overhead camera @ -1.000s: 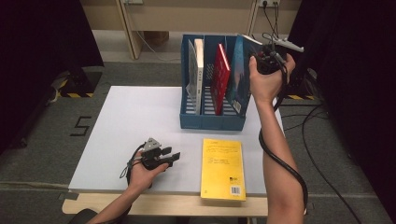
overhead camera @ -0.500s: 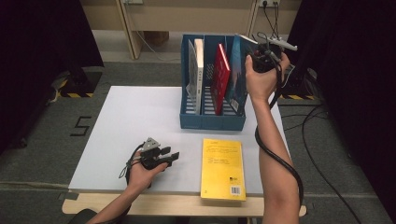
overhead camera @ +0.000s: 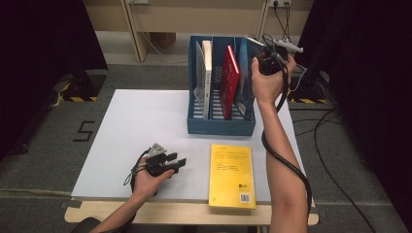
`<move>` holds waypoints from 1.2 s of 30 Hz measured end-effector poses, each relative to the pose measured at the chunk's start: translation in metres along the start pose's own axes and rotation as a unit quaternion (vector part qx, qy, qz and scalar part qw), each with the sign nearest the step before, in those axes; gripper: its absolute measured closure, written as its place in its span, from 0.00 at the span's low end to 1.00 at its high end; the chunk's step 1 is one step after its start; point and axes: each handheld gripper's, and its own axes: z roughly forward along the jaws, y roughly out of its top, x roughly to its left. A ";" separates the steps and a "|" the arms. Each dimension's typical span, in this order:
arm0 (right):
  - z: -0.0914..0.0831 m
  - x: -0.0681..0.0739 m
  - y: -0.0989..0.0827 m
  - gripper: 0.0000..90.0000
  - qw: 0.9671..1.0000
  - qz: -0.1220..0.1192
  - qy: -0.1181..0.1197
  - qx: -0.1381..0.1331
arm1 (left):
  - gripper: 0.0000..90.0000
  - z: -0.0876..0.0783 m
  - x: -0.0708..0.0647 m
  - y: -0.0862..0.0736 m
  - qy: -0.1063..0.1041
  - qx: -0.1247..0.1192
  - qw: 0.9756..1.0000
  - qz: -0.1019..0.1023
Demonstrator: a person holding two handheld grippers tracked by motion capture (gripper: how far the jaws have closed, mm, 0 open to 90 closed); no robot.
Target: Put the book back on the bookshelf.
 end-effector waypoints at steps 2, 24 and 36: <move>0.002 0.001 -0.001 0.83 1.000 -0.001 -0.001 0.000 | 0.54 0.000 0.000 0.000 0.000 0.000 1.000 0.000; 0.024 0.008 -0.013 0.83 1.000 -0.008 -0.001 0.004 | 0.54 0.001 0.000 -0.003 0.001 0.004 1.000 -0.001; 0.037 0.010 -0.021 0.83 1.000 -0.003 -0.002 0.008 | 0.54 0.001 0.000 -0.003 -0.001 0.003 1.000 -0.002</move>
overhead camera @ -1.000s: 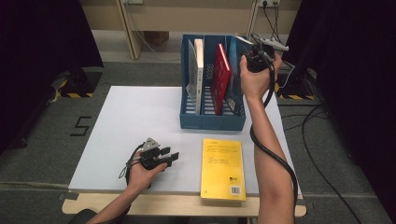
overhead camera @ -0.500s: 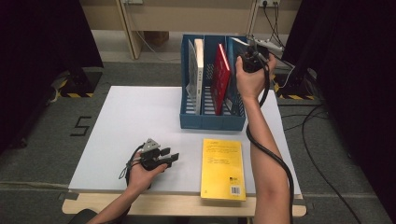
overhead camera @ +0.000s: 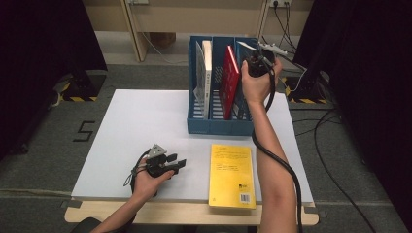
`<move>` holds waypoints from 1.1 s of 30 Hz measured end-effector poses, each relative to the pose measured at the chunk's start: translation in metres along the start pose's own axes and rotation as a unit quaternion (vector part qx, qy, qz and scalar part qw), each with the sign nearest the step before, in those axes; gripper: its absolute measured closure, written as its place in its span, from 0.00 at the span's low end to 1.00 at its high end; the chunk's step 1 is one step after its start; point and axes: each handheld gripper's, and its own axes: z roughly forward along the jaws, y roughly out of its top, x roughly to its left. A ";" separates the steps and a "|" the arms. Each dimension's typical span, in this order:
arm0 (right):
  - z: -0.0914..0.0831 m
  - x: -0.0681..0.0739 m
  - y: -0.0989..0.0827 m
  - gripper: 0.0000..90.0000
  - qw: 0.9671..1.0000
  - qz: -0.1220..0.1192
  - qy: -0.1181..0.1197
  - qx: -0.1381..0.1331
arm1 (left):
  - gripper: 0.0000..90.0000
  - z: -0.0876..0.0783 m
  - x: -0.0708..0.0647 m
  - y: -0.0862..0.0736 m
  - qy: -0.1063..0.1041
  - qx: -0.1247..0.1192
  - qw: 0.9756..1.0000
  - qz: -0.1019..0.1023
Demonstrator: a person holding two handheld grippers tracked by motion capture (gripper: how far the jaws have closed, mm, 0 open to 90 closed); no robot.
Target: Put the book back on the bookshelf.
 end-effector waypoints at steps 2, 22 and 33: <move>0.002 0.000 -0.001 0.83 1.000 -0.002 0.001 0.000 | 0.54 0.000 0.000 0.000 0.000 0.000 1.000 -0.001; 0.015 -0.001 -0.009 0.83 1.000 0.001 -0.007 0.007 | 0.54 0.000 0.000 0.000 0.000 -0.001 1.000 -0.002; 0.021 -0.003 -0.010 0.83 1.000 0.001 -0.011 0.004 | 0.54 0.000 0.001 0.000 0.001 0.000 1.000 -0.002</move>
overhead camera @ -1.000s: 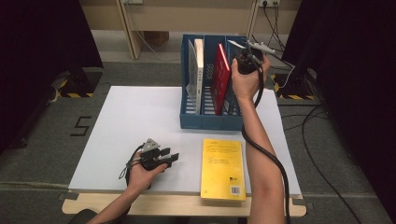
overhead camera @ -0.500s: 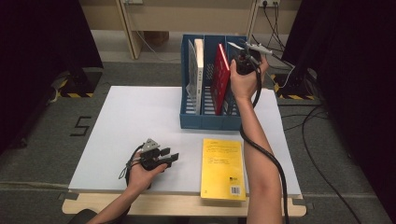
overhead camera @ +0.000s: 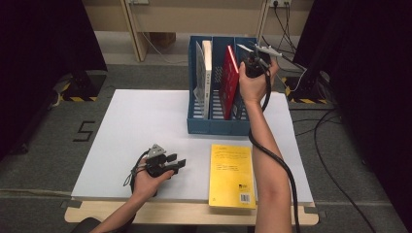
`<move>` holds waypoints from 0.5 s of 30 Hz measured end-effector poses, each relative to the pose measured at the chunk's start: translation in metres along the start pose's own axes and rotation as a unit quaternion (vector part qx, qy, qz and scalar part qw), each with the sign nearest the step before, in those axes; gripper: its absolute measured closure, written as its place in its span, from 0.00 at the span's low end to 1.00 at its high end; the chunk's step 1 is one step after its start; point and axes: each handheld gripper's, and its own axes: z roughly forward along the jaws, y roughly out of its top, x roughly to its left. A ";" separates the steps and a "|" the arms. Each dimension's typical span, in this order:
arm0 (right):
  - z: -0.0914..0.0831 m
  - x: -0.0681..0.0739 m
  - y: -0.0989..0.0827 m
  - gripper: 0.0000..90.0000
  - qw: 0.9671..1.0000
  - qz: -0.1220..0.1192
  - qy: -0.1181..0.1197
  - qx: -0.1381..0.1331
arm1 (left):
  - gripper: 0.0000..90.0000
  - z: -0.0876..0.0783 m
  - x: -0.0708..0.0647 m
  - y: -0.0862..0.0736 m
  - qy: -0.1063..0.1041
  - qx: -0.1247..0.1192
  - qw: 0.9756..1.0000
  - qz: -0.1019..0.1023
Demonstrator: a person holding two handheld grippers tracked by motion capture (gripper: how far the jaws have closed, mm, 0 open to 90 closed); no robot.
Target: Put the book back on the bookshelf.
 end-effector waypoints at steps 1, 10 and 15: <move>0.000 0.000 0.000 0.83 1.000 0.001 0.000 -0.001 | 0.54 0.000 0.000 0.000 -0.001 -0.001 1.000 0.000; 0.003 0.001 -0.001 0.83 1.000 -0.001 -0.001 -0.005 | 0.54 0.000 0.000 0.000 -0.001 -0.001 1.000 0.000; 0.003 0.002 -0.004 0.83 1.000 -0.004 -0.003 -0.009 | 0.54 0.000 0.000 0.000 -0.001 -0.001 1.000 0.001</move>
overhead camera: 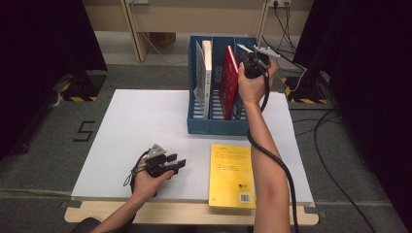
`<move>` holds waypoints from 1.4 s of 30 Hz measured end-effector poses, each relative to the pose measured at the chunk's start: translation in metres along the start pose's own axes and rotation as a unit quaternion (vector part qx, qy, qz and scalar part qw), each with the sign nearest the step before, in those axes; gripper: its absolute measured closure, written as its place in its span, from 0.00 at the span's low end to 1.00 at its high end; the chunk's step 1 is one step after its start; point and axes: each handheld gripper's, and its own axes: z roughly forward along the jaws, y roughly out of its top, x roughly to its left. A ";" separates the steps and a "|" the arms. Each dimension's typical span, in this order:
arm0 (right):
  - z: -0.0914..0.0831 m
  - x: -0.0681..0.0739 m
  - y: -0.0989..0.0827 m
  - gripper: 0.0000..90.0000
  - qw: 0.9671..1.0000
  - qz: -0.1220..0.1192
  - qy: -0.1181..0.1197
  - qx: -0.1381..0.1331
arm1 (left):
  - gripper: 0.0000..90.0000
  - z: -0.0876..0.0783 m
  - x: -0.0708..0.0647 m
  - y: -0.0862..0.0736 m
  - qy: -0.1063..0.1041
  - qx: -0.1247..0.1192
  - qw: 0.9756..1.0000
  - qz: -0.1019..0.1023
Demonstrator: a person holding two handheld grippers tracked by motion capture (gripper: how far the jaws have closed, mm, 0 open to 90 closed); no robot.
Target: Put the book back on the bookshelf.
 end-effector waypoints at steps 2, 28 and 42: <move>0.000 0.001 -0.002 0.83 1.000 0.000 -0.001 -0.001 | 0.54 0.000 0.000 0.000 0.000 0.000 1.000 0.000; 0.007 0.000 -0.022 0.83 1.000 -0.004 -0.004 -0.003 | 0.54 0.000 0.000 0.000 -0.001 -0.001 1.000 0.003; -0.006 -0.001 -0.022 0.81 1.000 0.000 0.006 0.027 | 0.54 -0.001 -0.001 0.000 0.000 -0.001 1.000 0.005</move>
